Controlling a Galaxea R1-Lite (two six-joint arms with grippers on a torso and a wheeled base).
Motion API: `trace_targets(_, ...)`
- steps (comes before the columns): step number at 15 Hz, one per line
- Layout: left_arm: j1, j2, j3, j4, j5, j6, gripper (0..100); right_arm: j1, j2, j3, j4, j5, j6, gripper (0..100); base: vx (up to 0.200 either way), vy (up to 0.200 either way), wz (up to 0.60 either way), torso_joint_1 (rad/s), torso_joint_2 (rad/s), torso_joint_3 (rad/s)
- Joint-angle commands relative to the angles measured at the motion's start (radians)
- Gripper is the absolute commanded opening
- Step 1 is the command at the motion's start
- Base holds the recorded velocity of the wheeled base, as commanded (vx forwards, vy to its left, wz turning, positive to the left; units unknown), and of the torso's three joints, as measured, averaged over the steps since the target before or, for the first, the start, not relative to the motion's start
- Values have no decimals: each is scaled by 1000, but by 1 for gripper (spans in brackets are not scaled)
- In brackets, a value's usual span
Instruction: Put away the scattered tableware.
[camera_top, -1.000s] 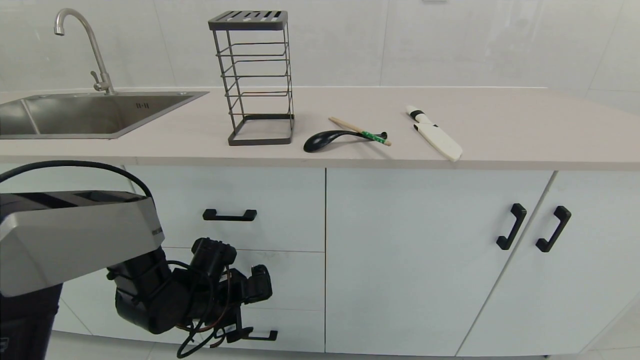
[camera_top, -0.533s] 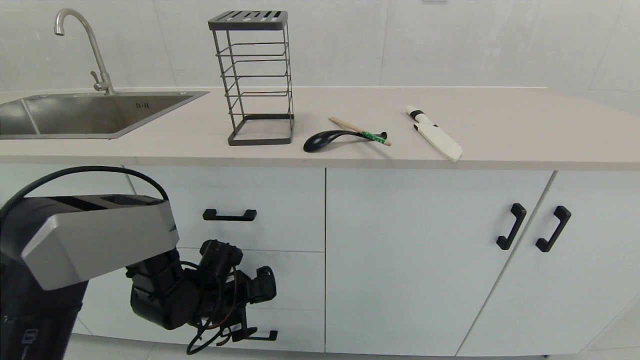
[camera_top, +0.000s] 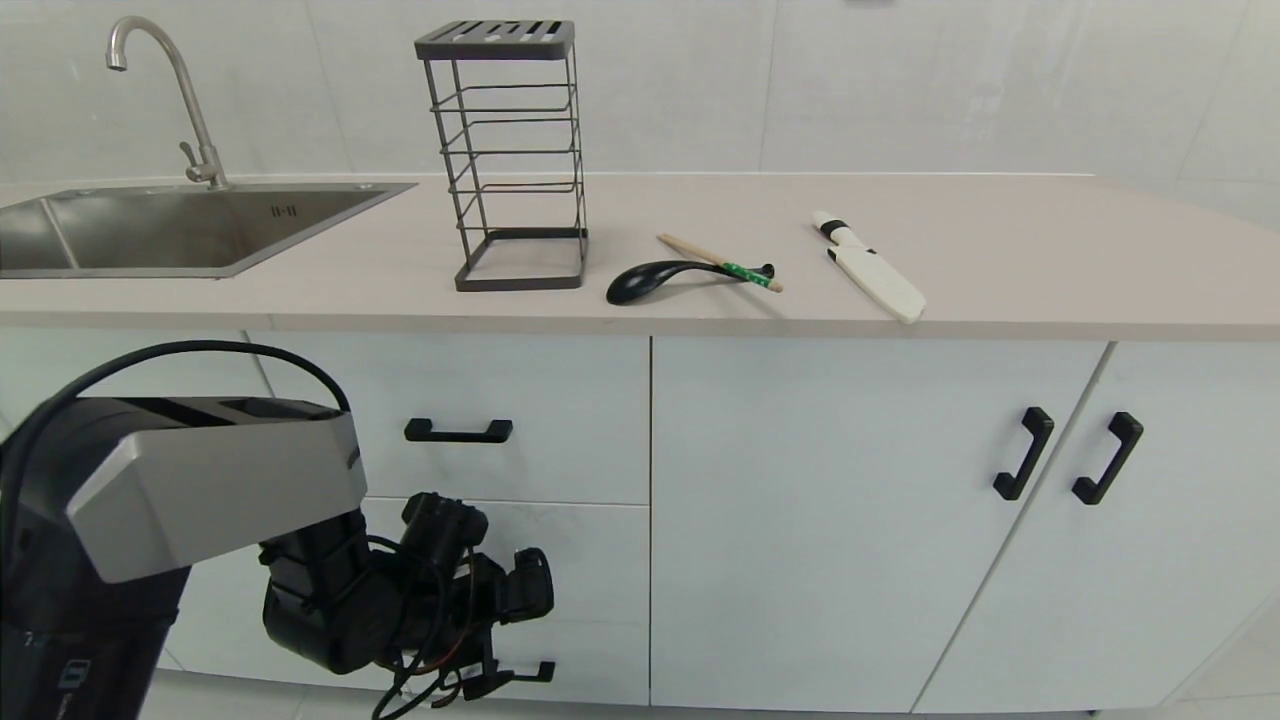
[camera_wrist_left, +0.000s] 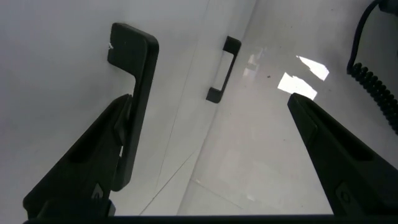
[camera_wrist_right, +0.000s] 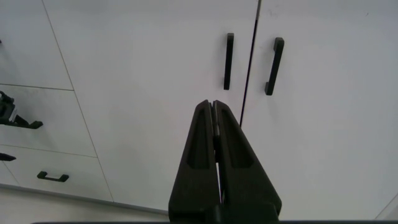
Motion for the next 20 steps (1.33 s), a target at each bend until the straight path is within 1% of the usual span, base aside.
trace_targets(1, -24, -42, 55, 19, -7, -2, 100, 0, 1, 0, 0, -1, -1, 0, 0, 0, 0, 0, 0, 0)
trace_targets(3, -27, -76, 89, 18, -7, -2, 100, 0, 1, 0, 0, -1, -1, 0, 0, 0, 0, 0, 0, 0)
trace_targets(5, -27, -116, 99, 18, -7, -3, 100, 0, 1, 0, 0, 1, -1, 0, 0, 0, 0, 0, 0, 0)
trace_targets(6, -33, -136, 122, 18, -7, -3, 100, 0, 1, 0, 0, -1, -1, 0, 0, 0, 0, 0, 0, 0)
trace_targets(10, -61, -176, 190, 19, -7, -5, 100, 0, 1, 0, 0, -1, -1, 0, 0, 0, 0, 0, 0, 0)
trace_targets(11, -82, -197, 222, 19, -7, -8, 100, 0, 1, 0, 0, 1, -1, 0, 0, 0, 0, 0, 0, 0)
trace_targets(13, -99, -243, 248, 19, -9, -9, 100, 0, 1, 0, -1, 1, -1, 0, 0, 0, 0, 0, 0, 0)
trace_targets(14, -101, -246, 248, 19, -9, -9, 100, 0, 1, 0, 0, -1, -1, 0, 0, 0, 0, 0, 0, 0)
trace_targets(16, -79, -257, 227, 1, -7, -9, 100, 0, 1, 0, 0, -1, -1, 0, 0, 0, 0, 0, 0, 0)
trace_targets(20, -52, -144, 112, -10, -1, -8, 100, 0, 1, 0, 0, -1, -1, 0, 0, 0, 0, 0, 0, 0)
